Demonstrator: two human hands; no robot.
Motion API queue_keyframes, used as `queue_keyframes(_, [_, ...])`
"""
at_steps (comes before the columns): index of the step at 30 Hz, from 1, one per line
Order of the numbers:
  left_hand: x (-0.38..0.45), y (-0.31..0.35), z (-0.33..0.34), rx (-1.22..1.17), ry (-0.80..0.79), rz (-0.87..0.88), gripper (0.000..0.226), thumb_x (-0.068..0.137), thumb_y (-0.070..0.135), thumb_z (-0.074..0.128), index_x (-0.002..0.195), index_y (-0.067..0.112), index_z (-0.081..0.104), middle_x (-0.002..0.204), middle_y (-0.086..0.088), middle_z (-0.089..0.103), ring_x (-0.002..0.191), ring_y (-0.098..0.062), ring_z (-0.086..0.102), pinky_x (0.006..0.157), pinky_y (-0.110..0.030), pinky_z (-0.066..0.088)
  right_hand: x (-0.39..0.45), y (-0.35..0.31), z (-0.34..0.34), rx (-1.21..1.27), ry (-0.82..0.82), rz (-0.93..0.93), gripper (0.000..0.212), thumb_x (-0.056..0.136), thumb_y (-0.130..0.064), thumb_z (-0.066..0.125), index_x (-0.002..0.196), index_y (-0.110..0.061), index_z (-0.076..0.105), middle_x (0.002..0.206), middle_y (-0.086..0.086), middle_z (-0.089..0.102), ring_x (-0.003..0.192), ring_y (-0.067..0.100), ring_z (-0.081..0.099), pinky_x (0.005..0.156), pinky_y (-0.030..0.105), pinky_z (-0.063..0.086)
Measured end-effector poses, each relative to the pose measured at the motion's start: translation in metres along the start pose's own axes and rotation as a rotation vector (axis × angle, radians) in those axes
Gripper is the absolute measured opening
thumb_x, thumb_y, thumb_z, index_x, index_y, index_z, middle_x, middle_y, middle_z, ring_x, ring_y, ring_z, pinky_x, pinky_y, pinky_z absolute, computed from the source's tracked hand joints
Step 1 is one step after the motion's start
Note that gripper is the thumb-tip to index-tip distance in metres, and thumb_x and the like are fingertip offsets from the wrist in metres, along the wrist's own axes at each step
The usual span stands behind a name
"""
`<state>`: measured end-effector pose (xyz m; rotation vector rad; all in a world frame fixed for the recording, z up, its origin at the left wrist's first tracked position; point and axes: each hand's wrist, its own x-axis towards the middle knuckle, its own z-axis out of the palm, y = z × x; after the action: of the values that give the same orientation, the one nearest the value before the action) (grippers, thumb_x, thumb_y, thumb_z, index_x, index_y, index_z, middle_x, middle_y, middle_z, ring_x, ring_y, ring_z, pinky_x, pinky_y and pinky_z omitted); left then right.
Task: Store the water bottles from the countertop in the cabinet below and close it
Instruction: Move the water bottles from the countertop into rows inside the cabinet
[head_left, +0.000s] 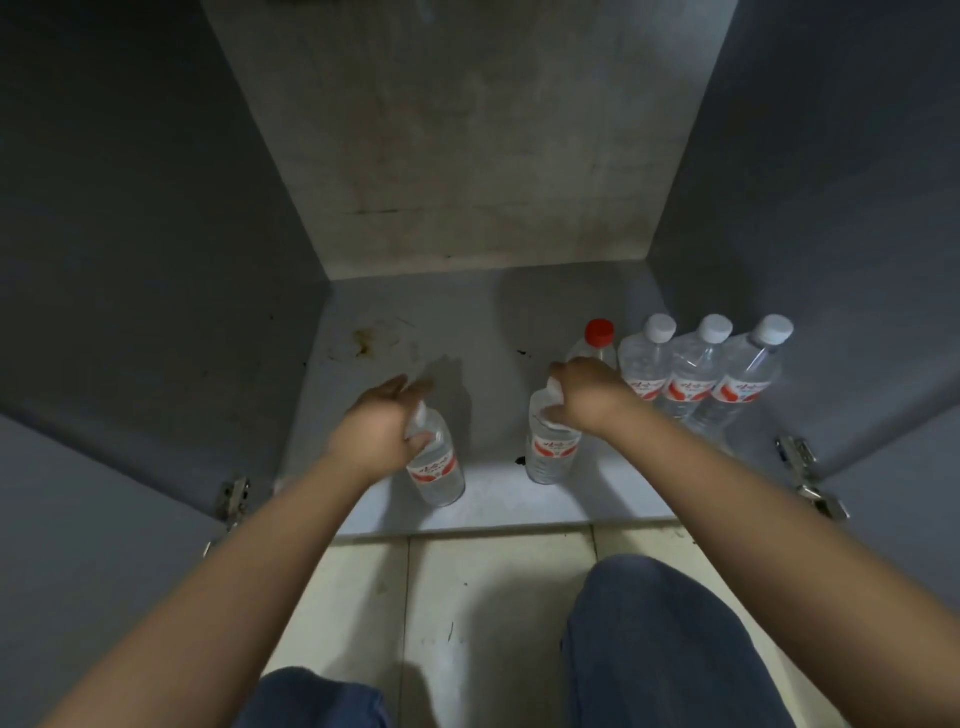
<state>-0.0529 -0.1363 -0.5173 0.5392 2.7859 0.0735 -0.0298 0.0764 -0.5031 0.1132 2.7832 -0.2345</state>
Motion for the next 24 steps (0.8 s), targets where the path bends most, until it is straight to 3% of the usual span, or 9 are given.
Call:
queue_keyframes(2, [-0.002, 0.008, -0.003, 0.082, 0.029, -0.115, 0.052, 0.093, 0.035, 0.052, 0.136, 0.009, 0.041, 0.131, -0.017, 0.054, 0.12, -0.032, 0.053, 0.094, -0.035, 0.047, -0.001, -0.001, 0.0, -0.042, -0.007, 0.005, 0.042, 0.093, -0.018, 0.056, 0.13, -0.004, 0.046, 0.133, 0.017, 0.052, 0.121, 0.03, 0.052, 0.098, 0.033, 0.044])
queue_keyframes(4, [-0.002, 0.017, -0.001, 0.117, 0.026, -0.162, 0.043, 0.096, 0.031, 0.048, 0.13, 0.005, 0.043, 0.123, -0.016, 0.058, 0.114, -0.032, 0.057, 0.088, -0.036, 0.049, 0.0, -0.003, -0.001, -0.077, 0.008, 0.008, 0.043, 0.092, -0.017, 0.057, 0.132, -0.007, 0.047, 0.134, 0.015, 0.052, 0.123, 0.029, 0.051, 0.099, 0.033, 0.044])
queue_keyframes(10, [-0.002, 0.025, 0.024, 0.047, 0.161, -0.196, 0.05, 0.102, 0.012, 0.032, 0.147, -0.003, 0.015, 0.152, -0.022, 0.025, 0.144, -0.03, 0.024, 0.113, -0.033, 0.03, 0.012, -0.013, -0.007, -0.276, 0.16, -0.039, 0.03, 0.09, -0.028, 0.056, 0.117, -0.016, 0.058, 0.122, 0.008, 0.063, 0.123, 0.027, 0.044, 0.1, 0.037, 0.034])
queue_keyframes(12, [-0.004, 0.024, 0.031, 0.039, 0.204, -0.184, 0.052, 0.098, 0.005, 0.04, 0.143, -0.013, 0.019, 0.15, -0.032, 0.027, 0.142, -0.038, 0.027, 0.114, -0.038, 0.032, 0.018, -0.011, -0.008, -0.294, 0.199, -0.035, 0.031, 0.089, -0.032, 0.057, 0.115, -0.015, 0.06, 0.119, 0.009, 0.064, 0.123, 0.027, 0.041, 0.101, 0.038, 0.03])
queue_keyframes(14, [-0.001, 0.018, 0.04, 0.025, 0.279, -0.128, 0.052, 0.074, -0.008, 0.068, 0.12, -0.026, 0.048, 0.121, -0.045, 0.053, 0.114, -0.052, 0.056, 0.089, -0.048, 0.053, 0.025, -0.01, -0.01, -0.309, 0.224, -0.031, 0.032, 0.09, -0.033, 0.057, 0.114, -0.013, 0.06, 0.117, 0.01, 0.064, 0.124, 0.027, 0.04, 0.102, 0.038, 0.028])
queue_keyframes(16, [0.0, 0.015, 0.042, 0.022, 0.26, -0.109, 0.053, 0.052, -0.012, 0.081, 0.1, -0.025, 0.062, 0.096, -0.044, 0.065, 0.089, -0.053, 0.067, 0.067, -0.052, 0.058, 0.031, -0.011, -0.012, -0.33, 0.234, -0.025, 0.031, 0.091, -0.031, 0.055, 0.115, -0.012, 0.06, 0.117, 0.01, 0.064, 0.124, 0.027, 0.04, 0.103, 0.039, 0.028])
queue_keyframes(19, [0.001, 0.017, 0.036, 0.042, 0.177, -0.142, 0.057, 0.071, -0.006, 0.075, 0.121, -0.022, 0.05, 0.12, -0.043, 0.055, 0.114, -0.05, 0.057, 0.091, -0.046, 0.053, 0.039, -0.009, -0.015, -0.354, 0.223, -0.011, 0.03, 0.091, -0.027, 0.053, 0.116, -0.012, 0.059, 0.117, 0.01, 0.065, 0.124, 0.026, 0.04, 0.105, 0.039, 0.027])
queue_keyframes(22, [-0.004, 0.02, 0.03, 0.027, 0.256, -0.146, 0.06, 0.067, -0.002, 0.079, 0.118, -0.022, 0.054, 0.115, -0.042, 0.059, 0.11, -0.048, 0.061, 0.084, -0.043, 0.057, 0.044, -0.005, -0.017, -0.367, 0.193, 0.01, 0.029, 0.093, -0.026, 0.051, 0.117, -0.012, 0.059, 0.118, 0.009, 0.064, 0.124, 0.026, 0.04, 0.106, 0.04, 0.026])
queue_keyframes(24, [-0.005, 0.022, 0.034, -0.008, 0.19, -0.162, 0.057, 0.093, 0.003, 0.052, 0.139, -0.018, 0.026, 0.143, -0.038, 0.034, 0.137, -0.043, 0.036, 0.109, -0.04, 0.039, 0.047, -0.004, -0.019, -0.383, 0.178, 0.017, 0.029, 0.093, -0.026, 0.051, 0.118, -0.013, 0.058, 0.119, 0.008, 0.063, 0.125, 0.026, 0.04, 0.108, 0.039, 0.026])
